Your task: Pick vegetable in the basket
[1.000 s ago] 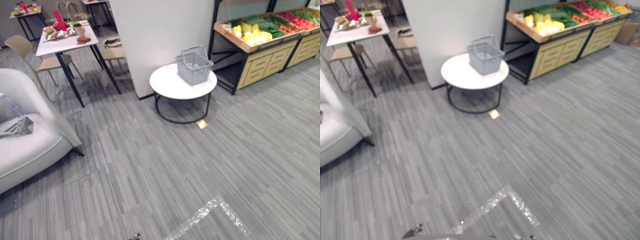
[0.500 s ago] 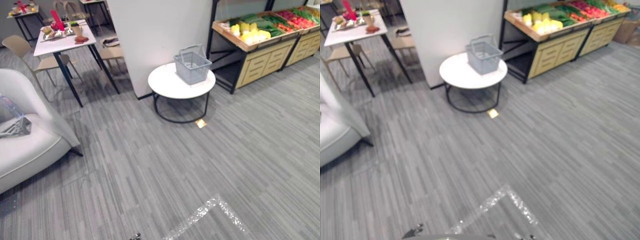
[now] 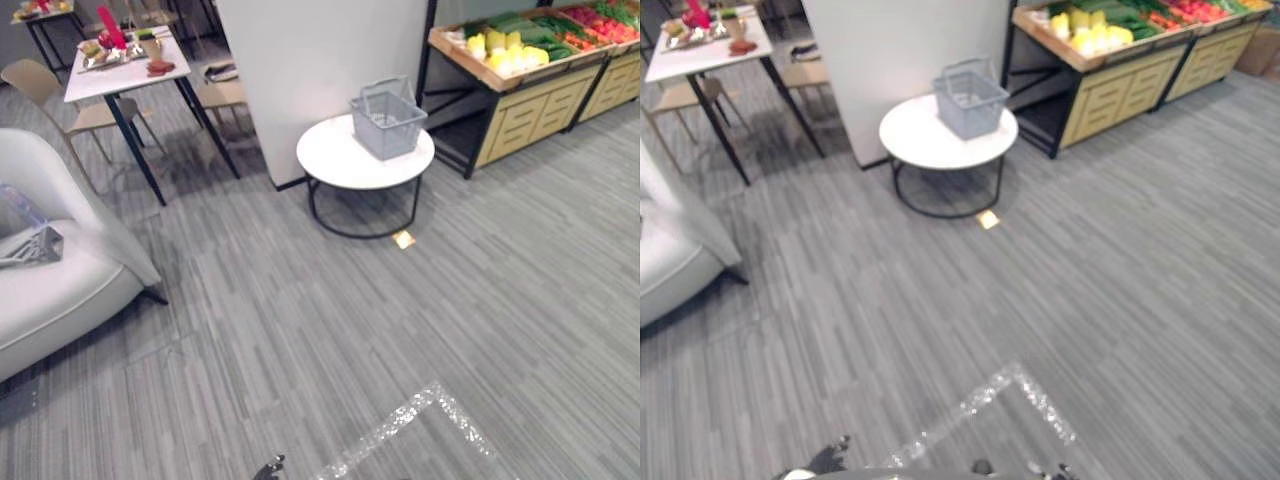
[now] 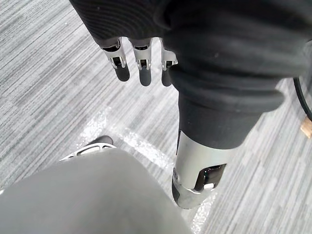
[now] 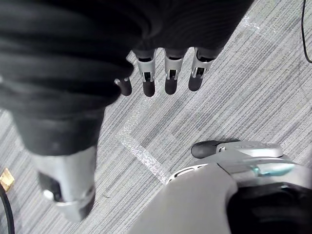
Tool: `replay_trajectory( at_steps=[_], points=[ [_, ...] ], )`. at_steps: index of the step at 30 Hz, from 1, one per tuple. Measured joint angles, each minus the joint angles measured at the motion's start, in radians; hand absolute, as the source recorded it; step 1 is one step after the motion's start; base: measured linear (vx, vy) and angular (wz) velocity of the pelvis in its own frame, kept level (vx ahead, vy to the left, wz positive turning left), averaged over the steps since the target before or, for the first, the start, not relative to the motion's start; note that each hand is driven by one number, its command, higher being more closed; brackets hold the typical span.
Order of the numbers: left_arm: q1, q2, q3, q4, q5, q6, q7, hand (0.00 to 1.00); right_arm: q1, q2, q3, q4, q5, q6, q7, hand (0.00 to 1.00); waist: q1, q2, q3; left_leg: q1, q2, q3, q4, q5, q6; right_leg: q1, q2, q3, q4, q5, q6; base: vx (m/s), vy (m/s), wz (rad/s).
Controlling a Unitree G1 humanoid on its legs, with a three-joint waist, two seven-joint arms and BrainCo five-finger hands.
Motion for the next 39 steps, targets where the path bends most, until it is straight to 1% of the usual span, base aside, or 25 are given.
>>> replay_trajectory(
  at_steps=[5, 9, 11, 12, 13, 14, 15, 16, 18, 20, 22, 23, 25, 27, 28, 29, 30, 31, 32, 33, 34, 35, 36, 37, 39],
  points=[
    [-0.037, 0.004, 0.004, -0.021, -0.003, -0.01, 0.036, 0.0, -0.017, 0.002, 0.038, -0.003, 0.007, -0.003, -0.014, 0.0, -0.002, -0.015, 0.02, -0.012, 0.009, 0.024, 0.002, -0.003, -0.005, -0.012, 0.009, 0.016, -0.007, 0.004, -0.003, 0.03, -0.036, -0.11],
    [-0.049, -0.044, 0.106, -0.024, -0.05, -0.017, 0.064, 0.0, -0.031, 0.001, 0.052, -0.013, 0.007, -0.012, -0.014, 0.0, -0.001, -0.018, 0.029, -0.012, 0.027, 0.095, 0.066, -0.033, -0.041, -0.016, 0.017, 0.062, 0.014, 0.001, -0.007, 0.05, -0.035, -0.39],
    [-0.046, -0.063, 0.178, -0.027, -0.144, -0.015, 0.085, 0.0, -0.04, -0.001, 0.092, -0.012, 0.008, -0.016, -0.015, 0.0, 0.0, -0.025, 0.044, -0.092, 0.078, 0.142, 0.321, -0.105, -0.052, -0.03, 0.016, 0.061, 0.089, -0.041, -0.055, 0.05, -0.114, -0.54],
    [-0.043, -0.064, 0.201, -0.031, -0.176, -0.015, 0.087, 0.0, -0.04, -0.005, 0.11, -0.013, 0.008, -0.018, -0.016, 0.0, -0.002, -0.031, 0.048, -0.143, 0.116, 0.138, 0.469, -0.125, -0.038, -0.021, 0.021, 0.06, 0.106, -0.06, -0.073, 0.06, -0.131, -0.29],
    [-0.042, -0.065, 0.22, -0.035, -0.183, -0.012, 0.087, 0.0, -0.039, -0.012, 0.116, -0.011, 0.008, -0.02, -0.016, 0.0, -0.001, -0.018, 0.06, -0.203, 0.163, 0.125, 0.624, -0.128, -0.029, -0.003, 0.034, 0.055, 0.109, -0.069, -0.085, 0.07, -0.105, -0.05],
    [-0.04, -0.07, 0.24, -0.038, -0.213, -0.009, 0.084, 0.0, -0.035, -0.021, 0.116, -0.011, 0.008, -0.02, -0.015, 0.0, 0.003, -0.004, 0.074, -0.254, 0.206, 0.093, 0.77, -0.107, 0.001, 0.025, 0.053, 0.049, 0.112, -0.079, -0.098, 0.09, -0.106, 0.15],
    [-0.038, -0.084, 0.285, -0.04, -0.247, -0.005, 0.078, 0.0, -0.031, -0.025, 0.115, -0.01, 0.008, -0.019, -0.016, 0.0, 0.004, 0.011, 0.095, -0.315, 0.222, 0.035, 0.915, -0.052, 0.024, 0.061, 0.063, 0.042, 0.121, -0.098, -0.111, 0.14, -0.143, 0.27],
    [-0.037, -0.097, 0.338, -0.04, -0.278, -0.004, 0.066, 0.0, -0.035, -0.03, 0.113, -0.009, 0.008, -0.014, -0.016, 0.0, 0.008, 0.01, 0.105, -0.364, 0.194, -0.041, 0.986, -0.087, 0.014, 0.075, 0.057, 0.038, 0.145, -0.128, -0.126, 0.15, -0.129, 0.32],
    [-0.036, -0.107, 0.38, -0.045, -0.295, -0.002, 0.036, 0.0, -0.043, -0.036, 0.104, 0.005, 0.005, -0.009, -0.012, 0.0, 0.01, 0.01, 0.107, -0.423, 0.125, -0.09, 0.955, -0.138, 0.007, 0.086, 0.031, 0.035, 0.171, -0.165, -0.135, 0.12, -0.054, 0.18],
    [-0.026, -0.099, 0.394, -0.06, -0.292, -0.003, 0.005, 0.0, -0.047, -0.043, 0.103, 0.009, -0.001, -0.005, -0.011, 0.0, 0.034, 0.009, 0.108, -0.466, 0.089, -0.079, 0.821, -0.141, 0.008, 0.091, 0.008, 0.045, 0.182, -0.182, -0.119, 0.12, 0.021, -0.19],
    [0.02, -0.077, 0.398, -0.056, -0.261, 0.002, -0.036, 0.0, -0.065, -0.034, 0.079, 0.006, -0.003, -0.005, -0.009, 0.0, 0.046, 0.011, 0.109, -0.5, 0.089, -0.096, 0.538, -0.079, 0.016, 0.102, 0.004, 0.063, 0.168, -0.199, -0.089, 0.2, 0.087, -0.35],
    [0.031, -0.079, 0.41, -0.059, -0.246, 0.0, -0.039, 0.0, -0.064, -0.033, 0.076, 0.005, -0.004, -0.005, -0.01, 0.0, 0.046, 0.011, 0.109, -0.503, 0.09, -0.108, 0.475, -0.059, 0.015, 0.114, 0.005, 0.064, 0.165, -0.202, -0.084, 0.29, 0.118, -0.11],
    [0.043, -0.082, 0.437, -0.069, -0.156, -0.006, -0.039, 0.0, -0.068, -0.032, 0.075, -0.001, -0.004, -0.004, -0.009, 0.0, 0.061, 0.013, 0.109, -0.504, 0.118, -0.107, 0.245, 0.019, 0.007, 0.15, 0.003, 0.071, 0.151, -0.231, -0.038, 0.4, 0.171, -0.05],
    [0.043, -0.067, 0.433, -0.074, -0.105, -0.006, -0.041, 0.0, -0.089, -0.032, 0.07, -0.002, -0.004, -0.006, -0.006, 0.0, 0.067, 0.016, 0.108, -0.499, 0.142, -0.071, 0.214, 0.04, 0.011, 0.186, -0.009, 0.086, 0.132, -0.255, -0.001, 0.45, 0.258, -0.21],
    [0.04, -0.055, 0.435, -0.077, -0.08, -0.006, -0.041, 0.0, -0.102, -0.027, 0.07, -0.006, -0.003, -0.008, -0.005, 0.0, 0.067, 0.002, 0.107, -0.499, 0.133, -0.043, 0.226, 0.11, 0.013, 0.198, -0.038, 0.092, 0.126, -0.269, 0.02, 0.43, 0.294, -0.31],
    [0.039, -0.042, 0.433, -0.08, -0.037, -0.006, -0.046, 0.0, -0.113, -0.022, 0.072, -0.017, -0.004, -0.008, 0.001, 0.0, 0.067, 0.003, 0.092, -0.5, 0.109, -0.009, 0.233, 0.18, 0.028, 0.192, -0.076, 0.106, 0.142, -0.272, 0.026, 0.34, 0.248, -0.18],
    [0.038, -0.037, 0.431, -0.08, -0.011, -0.005, -0.047, 0.0, -0.116, -0.025, 0.072, -0.025, -0.004, -0.009, 0.004, 0.0, 0.064, -0.005, 0.088, -0.502, 0.092, 0.001, 0.232, 0.206, 0.043, 0.177, -0.096, 0.111, 0.168, -0.272, 0.026, 0.43, 0.312, -0.01],
    [0.033, -0.024, 0.426, -0.08, 0.027, -0.002, -0.047, 0.0, -0.123, -0.011, 0.073, -0.033, -0.006, -0.009, 0.01, 0.0, 0.057, -0.019, 0.071, -0.499, 0.049, 0.018, 0.225, 0.184, 0.062, 0.124, -0.14, 0.115, 0.251, -0.267, 0.035, 0.57, 0.373, 0.15],
    [0.033, -0.018, 0.425, -0.077, 0.041, 0.005, -0.046, 0.0, -0.125, 0.0, 0.069, -0.032, -0.013, -0.009, 0.023, 0.0, 0.059, -0.031, 0.065, -0.493, 0.016, 0.033, 0.234, 0.154, 0.088, 0.066, -0.175, 0.132, 0.367, -0.248, 0.063, 0.49, 0.308, 0.18],
    [0.034, -0.016, 0.43, -0.074, 0.042, 0.016, -0.045, 0.0, -0.123, 0.005, 0.059, -0.032, -0.015, -0.008, 0.029, 0.0, 0.059, -0.038, 0.066, -0.483, 0.0, 0.039, 0.245, 0.142, 0.106, 0.044, -0.186, 0.146, 0.431, -0.232, 0.073, 0.61, 0.373, 0.16],
    [0.035, -0.012, 0.436, -0.057, 0.067, 0.049, -0.042, 0.0, -0.118, 0.012, 0.032, -0.025, -0.015, -0.003, 0.032, 0.0, 0.059, -0.046, 0.065, -0.455, -0.024, 0.049, 0.271, 0.097, 0.139, 0.001, -0.206, 0.178, 0.563, -0.172, 0.07, 0.42, 0.257, 0.08],
    [0.04, -0.008, 0.443, -0.051, 0.077, 0.063, -0.039, 0.0, -0.118, 0.013, 0.024, -0.02, -0.015, -0.001, 0.031, 0.0, 0.061, -0.05, 0.065, -0.435, -0.032, 0.058, 0.28, 0.076, 0.15, -0.025, -0.214, 0.19, 0.63, -0.126, 0.07, 0.62, 0.378, -0.01],
    [0.052, 0.0, 0.457, -0.032, 0.096, 0.091, -0.028, 0.0, -0.116, 0.013, 0.025, -0.021, -0.015, 0.0, 0.031, 0.0, 0.055, -0.053, 0.067, -0.368, -0.047, 0.062, 0.281, 0.025, 0.158, -0.074, -0.243, 0.179, 0.803, 0.022, 0.11, 0.4, 0.239, -0.11],
    [0.055, 0.002, 0.465, -0.026, 0.101, 0.097, -0.024, 0.0, -0.113, 0.014, 0.024, -0.022, -0.015, -0.001, 0.031, 0.0, 0.054, -0.053, 0.067, -0.34, -0.053, 0.062, 0.278, 0.008, 0.16, -0.105, -0.259, 0.165, 0.885, 0.033, 0.119, 0.48, 0.266, -0.08],
    [0.058, 0.01, 0.48, -0.032, 0.073, 0.108, -0.01, 0.0, -0.101, 0.006, 0.013, -0.034, -0.015, -0.014, 0.03, 0.0, 0.051, -0.054, 0.067, -0.199, -0.081, 0.05, 0.203, -0.015, 0.162, -0.198, -0.296, 0.083, 1.131, 0.006, 0.09, 0.49, 0.22, 0.07]
  ],
)
